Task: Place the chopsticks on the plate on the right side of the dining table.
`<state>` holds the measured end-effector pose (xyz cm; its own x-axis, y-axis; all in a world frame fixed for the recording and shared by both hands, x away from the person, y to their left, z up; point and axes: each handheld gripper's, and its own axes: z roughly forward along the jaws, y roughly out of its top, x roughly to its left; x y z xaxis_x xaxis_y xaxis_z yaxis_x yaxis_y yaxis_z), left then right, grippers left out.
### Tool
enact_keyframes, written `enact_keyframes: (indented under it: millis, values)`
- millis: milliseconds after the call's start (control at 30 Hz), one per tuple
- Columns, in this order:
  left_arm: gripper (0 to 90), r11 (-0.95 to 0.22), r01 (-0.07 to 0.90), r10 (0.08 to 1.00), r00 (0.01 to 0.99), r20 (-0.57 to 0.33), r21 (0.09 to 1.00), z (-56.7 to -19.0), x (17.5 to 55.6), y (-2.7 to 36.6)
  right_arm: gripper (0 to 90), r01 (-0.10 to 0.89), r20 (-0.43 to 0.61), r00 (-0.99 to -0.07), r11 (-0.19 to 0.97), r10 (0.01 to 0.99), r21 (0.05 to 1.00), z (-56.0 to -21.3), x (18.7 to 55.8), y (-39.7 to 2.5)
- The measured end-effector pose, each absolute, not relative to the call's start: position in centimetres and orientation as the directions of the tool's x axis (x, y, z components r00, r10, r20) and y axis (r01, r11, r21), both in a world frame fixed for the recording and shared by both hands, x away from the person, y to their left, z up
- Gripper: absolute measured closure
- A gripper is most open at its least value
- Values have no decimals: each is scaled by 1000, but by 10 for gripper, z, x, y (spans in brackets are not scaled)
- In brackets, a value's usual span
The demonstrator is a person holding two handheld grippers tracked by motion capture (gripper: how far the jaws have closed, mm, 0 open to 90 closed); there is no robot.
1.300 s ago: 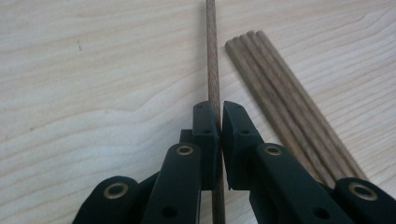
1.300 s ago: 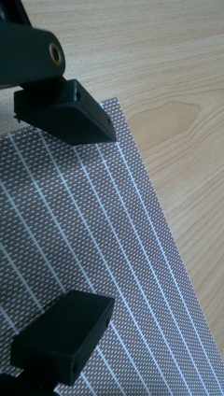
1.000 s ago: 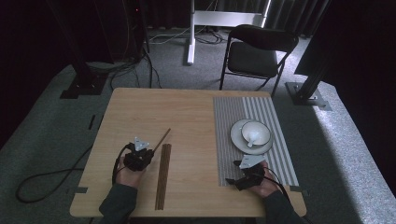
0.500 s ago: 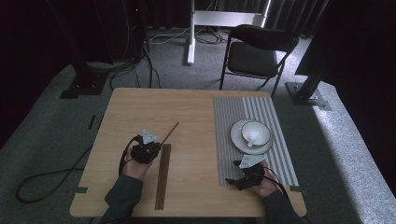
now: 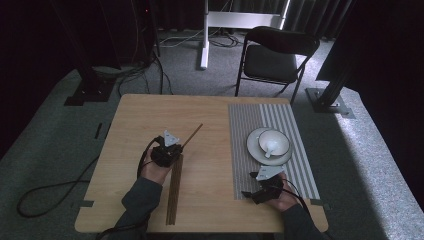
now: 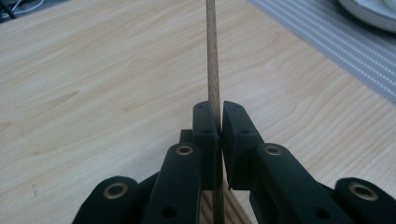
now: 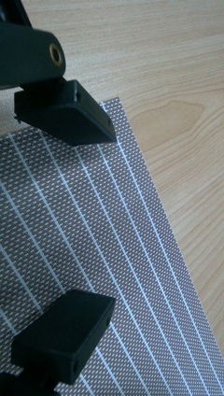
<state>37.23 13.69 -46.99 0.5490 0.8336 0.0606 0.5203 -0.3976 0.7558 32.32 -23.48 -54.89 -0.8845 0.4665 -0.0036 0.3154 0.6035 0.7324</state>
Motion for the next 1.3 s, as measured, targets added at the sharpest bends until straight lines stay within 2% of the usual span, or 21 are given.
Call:
enact_keyframes:
  millis: [1300]
  values:
    - [848,-401,471,788,615,34,786,-447,412,73,175,316,-3,-884,603,467,732,-549,323,-235]
